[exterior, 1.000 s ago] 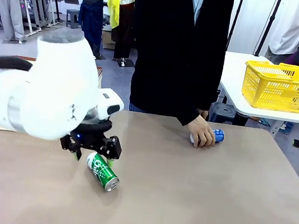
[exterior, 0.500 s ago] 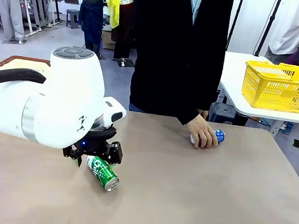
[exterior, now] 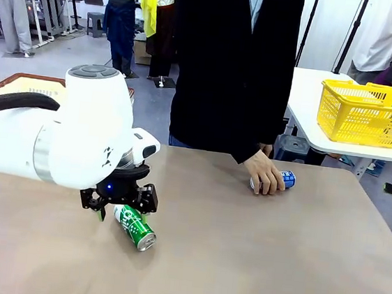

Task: Place the drinks into the Shopping basket.
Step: Pick up one drink and place it into the Shopping basket.

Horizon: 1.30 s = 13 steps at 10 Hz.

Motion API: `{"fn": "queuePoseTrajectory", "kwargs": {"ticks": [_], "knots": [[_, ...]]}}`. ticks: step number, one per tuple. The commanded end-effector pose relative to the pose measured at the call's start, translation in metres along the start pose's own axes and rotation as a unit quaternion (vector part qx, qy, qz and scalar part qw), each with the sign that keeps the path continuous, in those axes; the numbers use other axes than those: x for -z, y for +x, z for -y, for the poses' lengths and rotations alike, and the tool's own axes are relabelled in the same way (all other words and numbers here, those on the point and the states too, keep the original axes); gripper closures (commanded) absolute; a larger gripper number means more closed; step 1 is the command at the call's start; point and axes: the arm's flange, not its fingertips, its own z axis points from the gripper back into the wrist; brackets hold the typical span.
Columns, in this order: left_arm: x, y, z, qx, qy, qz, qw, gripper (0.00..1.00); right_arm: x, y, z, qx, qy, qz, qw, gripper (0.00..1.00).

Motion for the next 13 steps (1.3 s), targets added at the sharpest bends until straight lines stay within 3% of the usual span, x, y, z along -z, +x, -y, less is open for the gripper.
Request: {"fn": "queuePoseTrajectory", "kwargs": {"ticks": [1, 2, 3, 4, 8, 13], "knots": [[0.006, 0.004, 0.010, -0.021, -0.009, 0.004, 1.000, 0.00, -0.001, 0.000, -0.005, 0.007, 0.002, -0.002, 1.000, 0.00], [0.010, 0.008, 0.008, -0.054, -0.013, -0.012, 0.998, 0.00, -0.001, 0.000, -0.005, 0.007, 0.002, -0.002, 1.000, 0.00], [0.013, 0.012, 0.006, -0.184, -0.022, -0.018, 0.983, 0.00, -0.001, 0.000, -0.005, 0.007, 0.002, -0.002, 1.000, 0.00], [0.016, 0.009, 0.009, -0.238, -0.027, 0.004, 0.971, 0.00, -0.001, 0.000, -0.005, 0.007, 0.002, -0.002, 1.000, 0.00], [0.037, 0.017, 0.023, -0.296, 0.007, 0.036, 0.955, 0.00, -0.001, 0.000, -0.005, 0.007, 0.002, -0.002, 1.000, 0.00], [0.066, 0.036, 0.022, -0.276, 0.033, 0.044, 0.960, 0.00, -0.001, 0.000, -0.005, 0.007, 0.002, -0.002, 1.000, 0.00]]}}
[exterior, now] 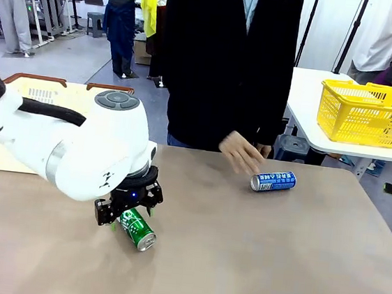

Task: Place the drinks into the Shopping basket.
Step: Pick up one drink and place it into the Shopping basket.

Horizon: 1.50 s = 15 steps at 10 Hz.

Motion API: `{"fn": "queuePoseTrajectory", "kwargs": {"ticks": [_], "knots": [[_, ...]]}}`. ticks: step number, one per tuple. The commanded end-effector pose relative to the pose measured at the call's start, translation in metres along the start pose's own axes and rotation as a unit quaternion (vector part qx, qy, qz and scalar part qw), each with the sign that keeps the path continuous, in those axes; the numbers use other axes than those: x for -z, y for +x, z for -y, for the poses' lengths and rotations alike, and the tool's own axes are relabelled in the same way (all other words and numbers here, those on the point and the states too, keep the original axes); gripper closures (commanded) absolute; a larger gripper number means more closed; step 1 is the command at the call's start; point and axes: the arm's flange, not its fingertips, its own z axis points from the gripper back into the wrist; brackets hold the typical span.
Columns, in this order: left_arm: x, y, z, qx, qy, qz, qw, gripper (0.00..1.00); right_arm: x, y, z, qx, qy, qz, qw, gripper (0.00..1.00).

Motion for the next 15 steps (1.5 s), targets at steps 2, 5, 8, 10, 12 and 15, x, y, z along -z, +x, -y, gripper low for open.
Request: {"fn": "queuePoseTrajectory", "kwargs": {"ticks": [2, 5, 8, 10, 12, 15], "knots": [[0.024, 0.002, 0.016, -0.011, 0.019, 0.007, 1.000, 0.00, -0.001, 0.000, -0.005, 0.007, 0.002, -0.002, 1.000, 0.00], [0.026, 0.000, 0.017, -0.006, 0.023, -0.003, 1.000, 0.00, -0.001, 0.000, -0.005, 0.007, 0.002, -0.002, 1.000, 0.00], [0.034, 0.001, 0.019, -0.005, 0.028, -0.005, 1.000, 1.00, -0.001, 0.000, -0.005, 0.007, 0.002, -0.002, 1.000, 0.00], [0.037, 0.002, 0.018, -0.006, 0.032, -0.005, 0.999, 1.00, -0.001, 0.000, -0.005, 0.007, 0.002, -0.002, 1.000, 0.00], [0.035, 0.003, 0.017, -0.004, 0.032, -0.006, 0.999, 1.00, -0.001, 0.000, -0.005, 0.007, 0.002, -0.002, 1.000, 0.00], [-0.011, 0.003, 0.014, 0.053, 0.000, -0.029, 0.998, 1.00, -0.001, 0.000, -0.005, 0.007, 0.002, -0.002, 1.000, 0.00]]}}
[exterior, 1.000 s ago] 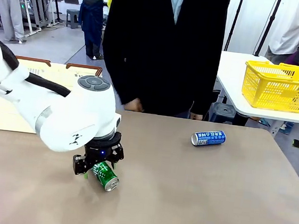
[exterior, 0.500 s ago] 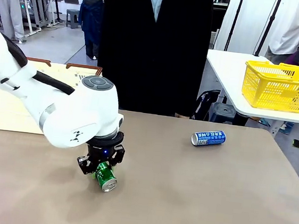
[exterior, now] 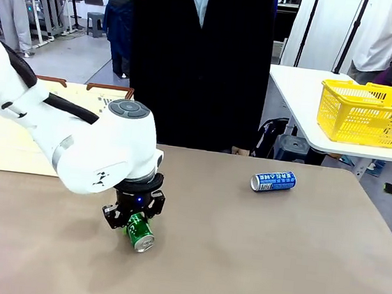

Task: Place the drinks into the Shopping basket.
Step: Pick up one drink and place it into the Shopping basket.

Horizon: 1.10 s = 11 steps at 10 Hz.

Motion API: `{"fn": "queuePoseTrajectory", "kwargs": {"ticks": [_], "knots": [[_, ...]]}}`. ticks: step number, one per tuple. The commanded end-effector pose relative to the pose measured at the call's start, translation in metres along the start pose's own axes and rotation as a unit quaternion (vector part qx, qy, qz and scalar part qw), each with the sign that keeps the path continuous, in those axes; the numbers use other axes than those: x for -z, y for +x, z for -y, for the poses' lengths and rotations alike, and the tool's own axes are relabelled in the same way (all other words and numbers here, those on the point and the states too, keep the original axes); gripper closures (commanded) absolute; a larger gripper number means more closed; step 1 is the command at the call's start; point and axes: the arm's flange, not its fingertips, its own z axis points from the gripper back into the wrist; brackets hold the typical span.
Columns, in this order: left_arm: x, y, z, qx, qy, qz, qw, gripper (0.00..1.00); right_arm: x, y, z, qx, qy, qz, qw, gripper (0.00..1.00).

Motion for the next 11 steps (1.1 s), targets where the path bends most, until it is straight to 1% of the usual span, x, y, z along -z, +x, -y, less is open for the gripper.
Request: {"fn": "queuePoseTrajectory", "kwargs": {"ticks": [1, 2, 3, 4, 5, 6, 7, 8, 9, 10, 11], "knots": [[-0.074, -0.001, -0.005, 0.069, -0.025, -0.011, 0.997, 1.00, -0.001, 0.000, -0.005, 0.007, 0.002, -0.002, 1.000, 0.00], [-0.123, 0.000, -0.009, 0.114, -0.026, -0.018, 0.993, 1.00, -0.001, 0.000, -0.005, 0.007, 0.002, -0.002, 1.000, 0.00], [-0.169, 0.009, -0.014, 0.147, -0.026, 0.007, 0.989, 1.00, -0.001, 0.000, -0.005, 0.007, 0.002, -0.002, 1.000, 0.00], [-0.220, 0.031, -0.022, 0.208, -0.044, 0.028, 0.977, 1.00, -0.001, 0.000, -0.005, 0.007, 0.002, -0.002, 1.000, 0.00], [-0.257, 0.056, -0.032, 0.289, -0.061, 0.039, 0.954, 1.00, -0.001, 0.000, -0.005, 0.007, 0.002, -0.002, 1.000, 0.00], [-0.283, 0.088, -0.045, 0.310, -0.072, 0.077, 0.945, 1.00, -0.001, 0.000, -0.005, 0.007, 0.002, -0.002, 1.000, 0.00], [-0.297, 0.124, -0.060, 0.320, -0.092, 0.077, 0.940, 1.00, -0.001, 0.000, -0.005, 0.007, 0.002, -0.002, 1.000, 0.00], [-0.298, 0.164, -0.074, 0.279, -0.090, 0.088, 0.952, 1.00, -0.001, 0.000, -0.005, 0.007, 0.002, -0.002, 1.000, 0.00], [-0.291, 0.192, -0.083, 0.201, -0.084, 0.093, 0.972, 1.00, -0.001, 0.000, -0.005, 0.007, 0.002, -0.002, 1.000, 0.00], [-0.290, 0.203, -0.089, 0.150, -0.110, 0.098, 0.978, 1.00, -0.001, 0.000, -0.005, 0.007, 0.002, -0.002, 1.000, 0.00], [-0.308, 0.177, -0.100, 0.262, -0.077, 0.098, 0.957, 1.00, -0.001, 0.000, -0.005, 0.007, 0.002, -0.002, 1.000, 0.00]]}}
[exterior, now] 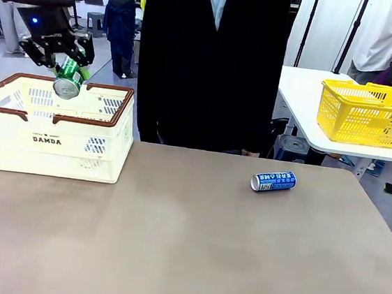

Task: Place the drinks into the Shopping basket.
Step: Pick up one drink and place it into the Shopping basket.

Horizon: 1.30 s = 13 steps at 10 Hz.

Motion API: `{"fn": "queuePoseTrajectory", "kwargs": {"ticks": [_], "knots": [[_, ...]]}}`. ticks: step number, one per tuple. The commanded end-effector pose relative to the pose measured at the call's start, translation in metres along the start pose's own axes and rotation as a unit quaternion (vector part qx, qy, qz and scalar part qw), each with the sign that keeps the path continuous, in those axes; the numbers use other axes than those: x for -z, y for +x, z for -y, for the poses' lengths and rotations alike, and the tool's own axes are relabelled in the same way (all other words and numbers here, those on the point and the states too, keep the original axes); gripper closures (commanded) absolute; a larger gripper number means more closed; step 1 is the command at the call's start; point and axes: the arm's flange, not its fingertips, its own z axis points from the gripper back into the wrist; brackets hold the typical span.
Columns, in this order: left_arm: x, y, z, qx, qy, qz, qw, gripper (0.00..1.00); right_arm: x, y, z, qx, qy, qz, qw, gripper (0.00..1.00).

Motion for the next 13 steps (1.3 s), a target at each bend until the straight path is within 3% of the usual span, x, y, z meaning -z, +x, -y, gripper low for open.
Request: {"fn": "queuePoseTrajectory", "kwargs": {"ticks": [1, 4, 7, 9, 12, 13], "knots": [[-0.027, -0.026, 0.026, 0.054, -0.001, 0.002, 0.999, 1.00, -0.001, 0.000, -0.005, 0.007, 0.002, -0.002, 1.000, 0.00], [-0.015, -0.017, 0.025, 0.033, 0.001, -0.004, 0.999, 1.00, -0.001, 0.000, -0.005, 0.007, 0.002, -0.002, 1.000, 0.00], [0.033, 0.051, 0.010, 0.036, 0.024, 0.004, 0.999, 1.00, -0.001, 0.000, -0.005, 0.007, 0.002, -0.002, 1.000, 0.00], [0.076, 0.079, 0.003, 0.017, 0.050, -0.027, 0.998, 1.00, -0.001, 0.000, -0.005, 0.007, 0.002, -0.002, 1.000, 0.00], [0.141, 0.098, -0.005, -0.024, 0.038, -0.030, 0.999, 1.00, -0.001, 0.000, -0.005, 0.007, 0.002, -0.002, 1.000, 0.00], [0.154, 0.098, -0.006, -0.030, 0.034, -0.054, 0.998, 1.00, -0.001, 0.000, -0.005, 0.007, 0.002, -0.002, 1.000, 0.00]]}}
